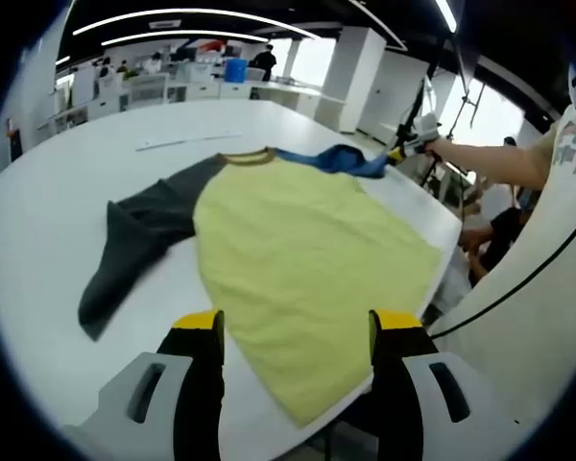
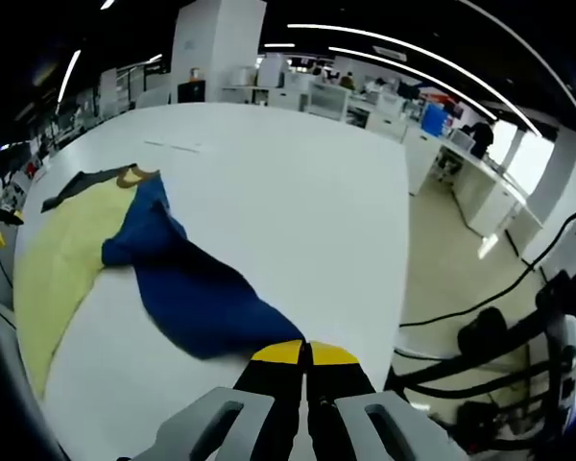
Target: Fold the garment on the visible template until the final outline fits inside the template.
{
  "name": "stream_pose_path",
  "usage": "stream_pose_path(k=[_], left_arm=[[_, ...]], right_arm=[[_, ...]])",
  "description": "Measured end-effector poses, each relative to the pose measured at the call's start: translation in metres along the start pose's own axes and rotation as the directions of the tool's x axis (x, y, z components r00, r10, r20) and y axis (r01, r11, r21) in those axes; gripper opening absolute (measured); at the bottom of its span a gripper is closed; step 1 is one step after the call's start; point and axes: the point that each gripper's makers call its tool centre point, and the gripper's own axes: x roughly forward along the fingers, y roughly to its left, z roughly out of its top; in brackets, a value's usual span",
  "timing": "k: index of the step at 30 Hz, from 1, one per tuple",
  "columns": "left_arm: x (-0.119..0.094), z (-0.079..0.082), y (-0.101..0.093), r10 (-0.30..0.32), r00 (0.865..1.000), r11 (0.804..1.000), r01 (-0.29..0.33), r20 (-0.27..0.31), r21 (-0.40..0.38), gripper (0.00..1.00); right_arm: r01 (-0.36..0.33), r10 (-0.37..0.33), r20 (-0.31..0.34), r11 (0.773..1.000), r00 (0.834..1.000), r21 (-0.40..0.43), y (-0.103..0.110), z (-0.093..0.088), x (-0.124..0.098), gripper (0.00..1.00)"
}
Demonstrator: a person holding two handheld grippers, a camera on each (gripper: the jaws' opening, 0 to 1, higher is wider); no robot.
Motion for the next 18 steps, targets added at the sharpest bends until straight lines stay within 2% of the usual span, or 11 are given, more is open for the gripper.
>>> stream_pose_path(k=[18], left_arm=[[0.002,-0.002,-0.006,-0.007,1.000,1.000,0.007,-0.007,0.006,0.58]], right_arm=[[0.072,-0.072,-0.009,0.997,0.997,-0.035,-0.030,0.002,-0.022,0.00]])
